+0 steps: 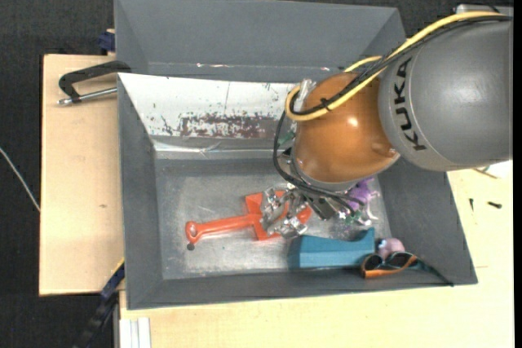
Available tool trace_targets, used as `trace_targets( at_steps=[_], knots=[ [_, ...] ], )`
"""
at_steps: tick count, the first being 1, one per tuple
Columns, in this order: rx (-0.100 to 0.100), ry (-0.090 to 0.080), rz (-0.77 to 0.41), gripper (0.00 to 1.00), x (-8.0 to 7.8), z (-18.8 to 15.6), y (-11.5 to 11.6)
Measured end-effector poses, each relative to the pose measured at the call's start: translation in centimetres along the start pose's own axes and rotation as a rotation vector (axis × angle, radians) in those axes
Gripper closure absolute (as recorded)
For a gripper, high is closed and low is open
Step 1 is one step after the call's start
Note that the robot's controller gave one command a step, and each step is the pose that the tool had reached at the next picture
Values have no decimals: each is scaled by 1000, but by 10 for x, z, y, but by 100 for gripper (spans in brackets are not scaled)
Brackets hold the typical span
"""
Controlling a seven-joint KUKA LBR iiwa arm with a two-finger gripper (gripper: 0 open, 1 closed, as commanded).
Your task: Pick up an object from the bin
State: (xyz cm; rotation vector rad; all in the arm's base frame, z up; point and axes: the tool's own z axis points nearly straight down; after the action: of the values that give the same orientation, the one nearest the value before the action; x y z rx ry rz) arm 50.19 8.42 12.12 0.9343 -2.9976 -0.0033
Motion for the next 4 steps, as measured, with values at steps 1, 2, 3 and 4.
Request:
trace_targets(
  at_steps=[1, 2, 3, 4],
  knots=[
    [3, -7, 71, 0, -12, -56, 8],
    [3, -7, 72, 0, -12, -56, 8],
    [10, -15, -2, 100, -25, 41, -11],
    [8, -18, -2, 0, -24, 46, -9]
  ],
)
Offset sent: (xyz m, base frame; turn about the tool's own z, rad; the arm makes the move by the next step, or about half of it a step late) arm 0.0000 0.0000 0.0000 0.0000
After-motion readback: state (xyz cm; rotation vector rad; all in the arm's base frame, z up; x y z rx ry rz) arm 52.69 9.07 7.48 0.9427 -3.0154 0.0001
